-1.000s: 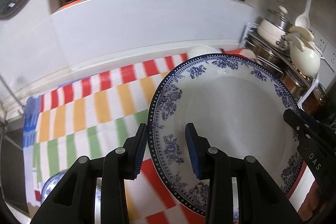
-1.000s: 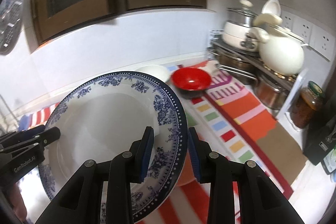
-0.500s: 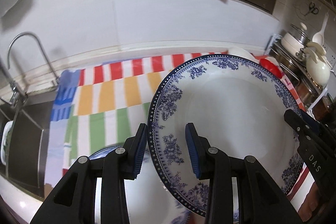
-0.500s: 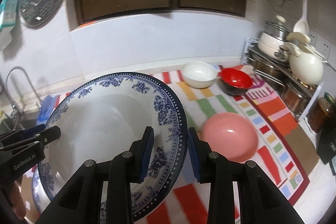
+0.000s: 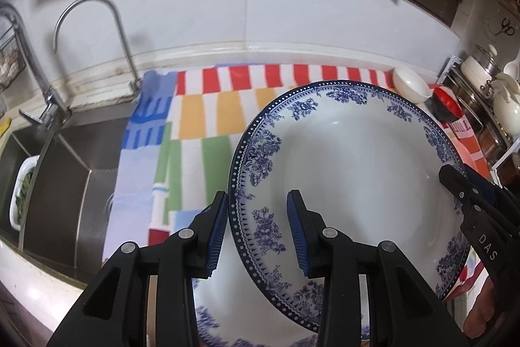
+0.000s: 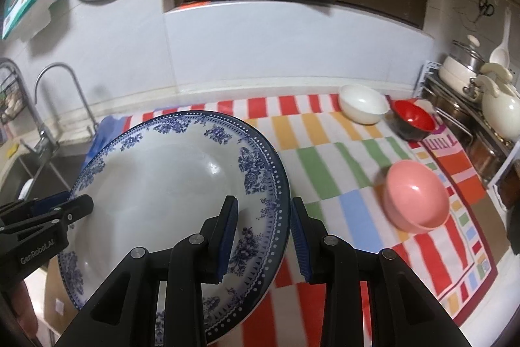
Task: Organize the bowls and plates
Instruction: 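Carry the blue-patterned plate toward the plate stack by the sink, then lower the plate onto the stack and open the left gripper, then move the left gripper to the pink bowl rim, then close the left gripper on the pink bowl rim, then carry the pink bowl beside the plate stack and open the left gripper, then move the left gripper to the white bowl rim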
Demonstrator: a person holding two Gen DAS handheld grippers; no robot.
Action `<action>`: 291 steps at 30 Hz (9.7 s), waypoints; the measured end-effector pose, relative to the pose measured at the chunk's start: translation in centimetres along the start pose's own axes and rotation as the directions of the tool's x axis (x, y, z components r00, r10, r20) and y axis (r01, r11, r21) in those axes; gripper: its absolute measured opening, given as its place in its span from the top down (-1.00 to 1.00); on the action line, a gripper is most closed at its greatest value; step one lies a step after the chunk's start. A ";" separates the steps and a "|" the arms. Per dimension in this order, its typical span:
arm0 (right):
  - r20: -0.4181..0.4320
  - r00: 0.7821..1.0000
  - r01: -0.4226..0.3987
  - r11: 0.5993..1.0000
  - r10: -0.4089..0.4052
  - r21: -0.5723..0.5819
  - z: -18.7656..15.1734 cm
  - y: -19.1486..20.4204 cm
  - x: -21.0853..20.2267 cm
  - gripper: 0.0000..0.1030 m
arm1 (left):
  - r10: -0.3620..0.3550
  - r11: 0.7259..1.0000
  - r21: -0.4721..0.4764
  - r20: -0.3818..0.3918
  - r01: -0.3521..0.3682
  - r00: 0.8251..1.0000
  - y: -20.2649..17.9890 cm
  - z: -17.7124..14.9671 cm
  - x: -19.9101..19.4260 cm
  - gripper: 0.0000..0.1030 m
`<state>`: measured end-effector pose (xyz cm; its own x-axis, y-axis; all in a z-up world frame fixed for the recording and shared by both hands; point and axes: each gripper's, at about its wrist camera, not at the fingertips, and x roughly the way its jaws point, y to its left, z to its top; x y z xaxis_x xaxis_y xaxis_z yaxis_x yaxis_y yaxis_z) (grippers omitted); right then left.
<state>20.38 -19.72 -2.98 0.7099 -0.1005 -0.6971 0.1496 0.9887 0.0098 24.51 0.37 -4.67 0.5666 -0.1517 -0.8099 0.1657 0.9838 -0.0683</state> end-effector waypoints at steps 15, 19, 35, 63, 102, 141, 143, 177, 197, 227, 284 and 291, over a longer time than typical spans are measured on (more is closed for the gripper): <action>-0.131 0.990 -0.071 0.994 0.059 -0.087 -2.7 5.6 1.9 0.34 | 0.054 0.997 -0.039 -0.123 -0.059 0.991 5.1 -4.0 1.5 0.28; -0.182 0.981 -0.086 0.991 0.065 -0.105 -3.4 6.2 2.7 0.34 | 0.059 0.997 -0.046 -0.164 -0.067 0.985 5.7 -5.1 2.2 0.28; -0.327 0.942 -0.126 0.983 0.077 -0.132 -5.6 6.8 5.1 0.33 | 0.068 0.996 -0.042 -0.263 -0.082 0.962 6.0 -7.4 3.9 0.29; -0.337 0.937 -0.156 0.976 0.097 -0.153 -6.2 6.2 5.0 0.16 | 0.091 0.993 -0.049 -0.205 -0.103 0.975 4.6 -7.3 2.4 -0.20; -0.058 0.998 0.006 1.000 -0.004 0.030 -1.7 -14.8 -0.5 0.11 | -0.153 0.960 0.242 0.022 0.143 0.988 -19.3 1.5 1.2 -0.38; -0.228 0.973 0.108 0.952 -0.042 0.286 -1.9 -29.7 9.3 0.28 | -0.234 0.886 0.354 -0.212 0.298 0.949 -35.3 5.4 14.0 0.22; -0.235 0.971 0.108 0.951 -0.038 0.291 -2.0 -29.8 9.7 0.32 | -0.235 0.883 0.358 -0.226 0.305 0.945 -35.7 5.3 14.5 0.31; -0.207 0.977 0.010 0.969 0.042 0.247 0.0 -25.3 7.6 0.76 | -0.211 0.924 0.286 -0.175 0.255 0.962 -30.2 4.8 10.9 0.77; -0.256 0.947 -0.172 0.979 0.194 0.107 -0.7 -16.4 7.3 0.76 | -0.094 0.984 0.135 -0.179 0.119 0.979 -20.5 1.0 8.4 0.76; -0.358 0.918 -0.150 0.986 0.168 0.079 -2.9 -13.0 9.5 0.76 | -0.104 0.983 0.118 -0.277 0.141 0.955 -17.5 -1.1 11.2 0.76; -0.127 0.992 -0.011 0.992 -0.006 -0.128 20.0 -28.1 19.0 -0.11 | -0.134 0.893 0.428 -0.045 0.141 0.990 -35.3 23.4 17.0 -0.13; -0.188 0.982 -0.028 0.986 -0.003 -0.162 20.6 -29.1 24.3 -0.08 | -0.118 0.891 0.430 -0.098 0.149 0.988 -36.8 24.1 22.4 -0.13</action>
<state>47.48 -53.22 -5.46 0.5676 -0.0804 -0.8194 0.0158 0.9961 -0.0868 50.55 -41.51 -6.22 0.4611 -0.2568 -0.8494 0.5789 0.8125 0.0686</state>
